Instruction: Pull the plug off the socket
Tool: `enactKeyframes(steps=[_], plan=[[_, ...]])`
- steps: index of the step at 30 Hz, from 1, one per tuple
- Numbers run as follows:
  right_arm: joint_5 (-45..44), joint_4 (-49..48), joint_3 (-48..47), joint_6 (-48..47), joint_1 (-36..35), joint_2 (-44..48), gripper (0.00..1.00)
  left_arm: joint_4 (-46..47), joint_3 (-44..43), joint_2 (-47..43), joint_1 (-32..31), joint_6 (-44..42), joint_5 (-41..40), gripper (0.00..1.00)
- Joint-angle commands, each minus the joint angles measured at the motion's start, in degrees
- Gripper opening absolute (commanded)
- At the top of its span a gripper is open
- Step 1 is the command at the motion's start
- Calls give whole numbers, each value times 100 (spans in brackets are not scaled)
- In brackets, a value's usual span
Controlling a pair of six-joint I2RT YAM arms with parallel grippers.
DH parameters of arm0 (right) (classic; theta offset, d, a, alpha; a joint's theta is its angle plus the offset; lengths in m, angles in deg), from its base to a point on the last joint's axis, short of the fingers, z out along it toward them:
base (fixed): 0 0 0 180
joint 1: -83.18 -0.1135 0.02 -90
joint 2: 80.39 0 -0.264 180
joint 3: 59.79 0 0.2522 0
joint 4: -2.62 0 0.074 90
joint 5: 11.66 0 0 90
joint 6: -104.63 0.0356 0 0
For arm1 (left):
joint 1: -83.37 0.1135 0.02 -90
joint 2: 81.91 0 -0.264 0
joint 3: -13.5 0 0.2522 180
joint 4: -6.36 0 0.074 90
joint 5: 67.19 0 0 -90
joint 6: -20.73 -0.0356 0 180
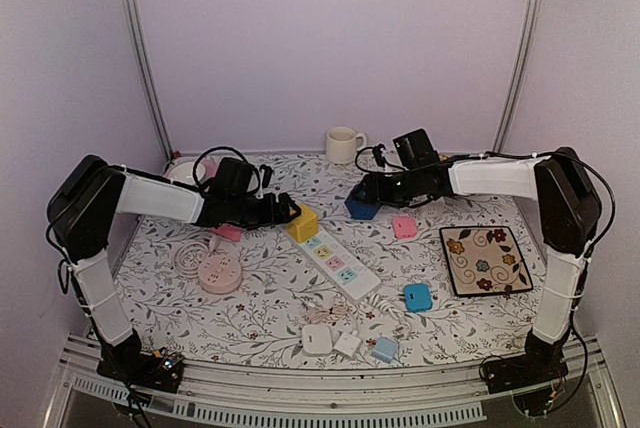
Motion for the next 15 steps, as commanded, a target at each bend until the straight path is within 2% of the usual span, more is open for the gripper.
enactKeyframes(steps=[1, 8, 15], plan=[[991, -1137, 276, 642, 369, -11, 30, -596, -130, -156, -69, -207, -218, 92], [1827, -1808, 426, 1193, 722, -468, 31, -697, -138, -382, -68, -257, -271, 92], [1958, -2000, 469, 1373, 798, -772, 38, -720, -100, -534, -73, -256, -285, 92]])
